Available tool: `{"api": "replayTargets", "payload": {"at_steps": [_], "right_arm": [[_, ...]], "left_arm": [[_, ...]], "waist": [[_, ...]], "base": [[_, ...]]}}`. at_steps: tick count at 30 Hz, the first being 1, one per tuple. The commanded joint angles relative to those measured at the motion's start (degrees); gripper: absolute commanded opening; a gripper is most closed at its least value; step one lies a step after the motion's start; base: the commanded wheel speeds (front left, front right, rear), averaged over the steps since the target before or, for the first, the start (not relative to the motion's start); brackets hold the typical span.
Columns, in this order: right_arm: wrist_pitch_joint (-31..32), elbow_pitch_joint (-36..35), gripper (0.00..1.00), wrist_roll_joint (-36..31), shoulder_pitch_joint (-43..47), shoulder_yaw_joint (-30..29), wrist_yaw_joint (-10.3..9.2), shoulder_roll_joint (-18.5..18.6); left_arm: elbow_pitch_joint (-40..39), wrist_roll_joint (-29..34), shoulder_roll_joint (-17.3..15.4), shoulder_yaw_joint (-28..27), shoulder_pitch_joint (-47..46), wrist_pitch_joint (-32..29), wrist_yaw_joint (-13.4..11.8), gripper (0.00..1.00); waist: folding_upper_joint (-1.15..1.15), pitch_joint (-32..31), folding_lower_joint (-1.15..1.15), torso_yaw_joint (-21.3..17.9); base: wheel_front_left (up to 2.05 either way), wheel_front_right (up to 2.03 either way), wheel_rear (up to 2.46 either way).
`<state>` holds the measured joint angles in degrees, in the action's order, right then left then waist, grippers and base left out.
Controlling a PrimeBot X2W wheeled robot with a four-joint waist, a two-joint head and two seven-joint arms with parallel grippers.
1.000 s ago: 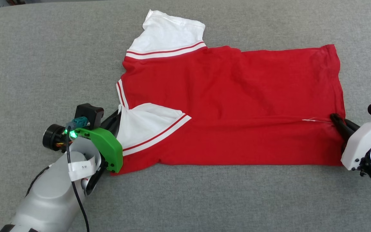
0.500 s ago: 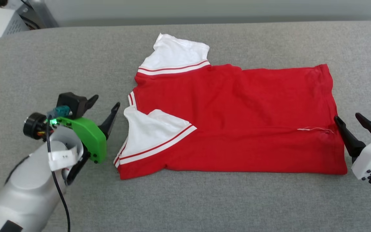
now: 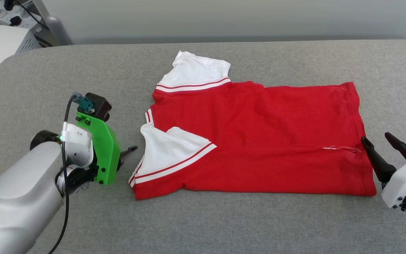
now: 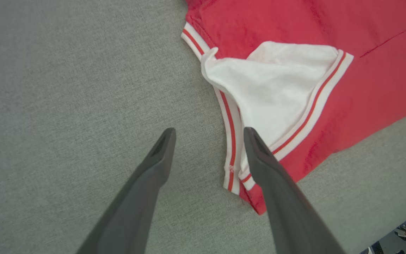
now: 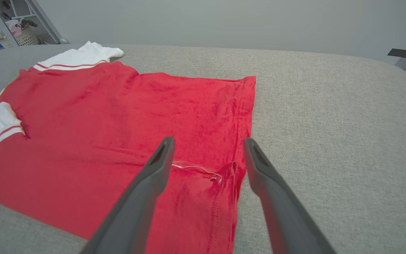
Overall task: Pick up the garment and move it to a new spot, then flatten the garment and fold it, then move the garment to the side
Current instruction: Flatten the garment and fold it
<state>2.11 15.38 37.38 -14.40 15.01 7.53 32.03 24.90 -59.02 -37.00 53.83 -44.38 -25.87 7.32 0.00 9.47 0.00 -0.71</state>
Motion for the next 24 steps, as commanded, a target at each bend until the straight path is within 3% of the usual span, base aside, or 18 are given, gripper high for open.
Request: {"api": "replayTargets", "payload": {"at_steps": [1,8,22,23,24], "right_arm": [[0.5,-0.7,1.00,-0.5,0.9,-0.6,-0.04,-0.6],[2.8,-2.7,1.00,-1.5,1.6,-1.7,-0.04,-2.4],[4.1,-3.3,1.00,-2.1,-0.2,-1.6,-0.04,-4.2],[4.1,-3.3,1.00,-2.2,-0.3,-1.7,-0.04,-4.1],[3.9,-3.5,1.00,-2.7,-0.6,-2.0,-0.04,-3.7]], "left_arm": [[-0.4,-1.5,-0.5,0.6,-0.9,-2.6,0.2,1.00],[-0.7,-4.4,-0.5,3.4,1.0,-10.4,0.2,1.00],[6.3,-4.5,2.2,7.6,6.5,-11.2,0.0,1.00],[6.4,-4.2,2.3,8.0,6.7,-10.8,0.0,0.75],[6.4,-4.2,2.4,7.8,6.8,-9.4,0.1,0.00]], "waist": [[0.00,0.0,0.00,-0.2],[0.00,1.0,0.00,-1.4],[0.00,3.6,0.00,-4.0],[0.00,3.6,0.00,-4.1],[0.00,3.5,0.00,-4.0]], "base": [[0.00,0.00,0.00],[0.00,0.00,0.00],[0.00,0.00,0.00],[0.00,0.00,0.00],[0.00,0.00,0.00]]}}
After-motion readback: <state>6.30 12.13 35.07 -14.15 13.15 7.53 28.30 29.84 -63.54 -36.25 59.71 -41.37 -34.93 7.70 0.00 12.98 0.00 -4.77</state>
